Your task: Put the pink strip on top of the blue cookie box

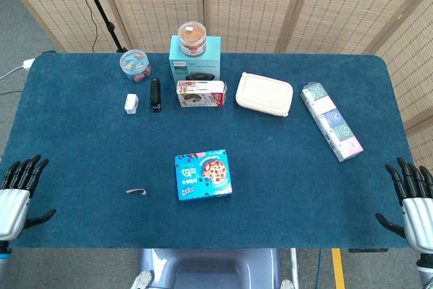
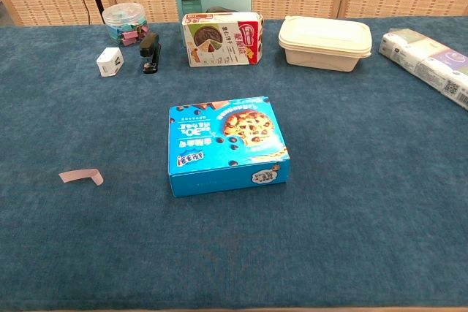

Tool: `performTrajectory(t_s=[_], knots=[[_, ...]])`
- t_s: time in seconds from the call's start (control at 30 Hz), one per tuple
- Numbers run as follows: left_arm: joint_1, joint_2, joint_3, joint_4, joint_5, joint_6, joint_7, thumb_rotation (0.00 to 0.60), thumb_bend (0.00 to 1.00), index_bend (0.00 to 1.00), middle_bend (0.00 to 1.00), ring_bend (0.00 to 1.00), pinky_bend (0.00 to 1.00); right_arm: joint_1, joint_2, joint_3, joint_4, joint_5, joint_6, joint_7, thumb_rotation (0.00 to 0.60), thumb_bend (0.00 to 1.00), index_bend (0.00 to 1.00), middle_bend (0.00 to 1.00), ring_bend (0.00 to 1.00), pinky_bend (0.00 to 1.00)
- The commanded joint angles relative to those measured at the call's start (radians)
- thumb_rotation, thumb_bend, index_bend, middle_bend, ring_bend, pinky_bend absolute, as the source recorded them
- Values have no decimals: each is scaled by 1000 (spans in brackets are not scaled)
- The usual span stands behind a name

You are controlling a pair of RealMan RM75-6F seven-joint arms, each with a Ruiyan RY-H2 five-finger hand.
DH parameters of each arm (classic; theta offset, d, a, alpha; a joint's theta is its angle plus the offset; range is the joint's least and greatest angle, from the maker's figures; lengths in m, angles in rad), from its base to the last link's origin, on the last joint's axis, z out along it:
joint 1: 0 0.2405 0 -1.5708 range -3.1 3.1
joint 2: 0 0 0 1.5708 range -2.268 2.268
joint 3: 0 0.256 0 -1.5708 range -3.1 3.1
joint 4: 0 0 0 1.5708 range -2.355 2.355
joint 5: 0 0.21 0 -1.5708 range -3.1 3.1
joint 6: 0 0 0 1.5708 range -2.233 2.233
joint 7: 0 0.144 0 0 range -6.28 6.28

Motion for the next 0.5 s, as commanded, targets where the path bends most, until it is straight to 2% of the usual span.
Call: performTrajectory(t_s=[0.03,0.33,0.5], knots=[[0,0,1,0,1,-1,1,600,87,0,0,0,0,-2,0,1,-4,3,-3,-2,600,0,71,0,0,0],[-29,-15,2,9,-4,-59,14,600,87,0,0,0,0,-5,14,-2,-19,3,-10,22,600,0,70,0,0,0],[-77,-83,-11,48,-21,-136,42,600,87,27,0,0,0,-5,23,-5,-26,1,-20,38,600,0,70,0,0,0]])
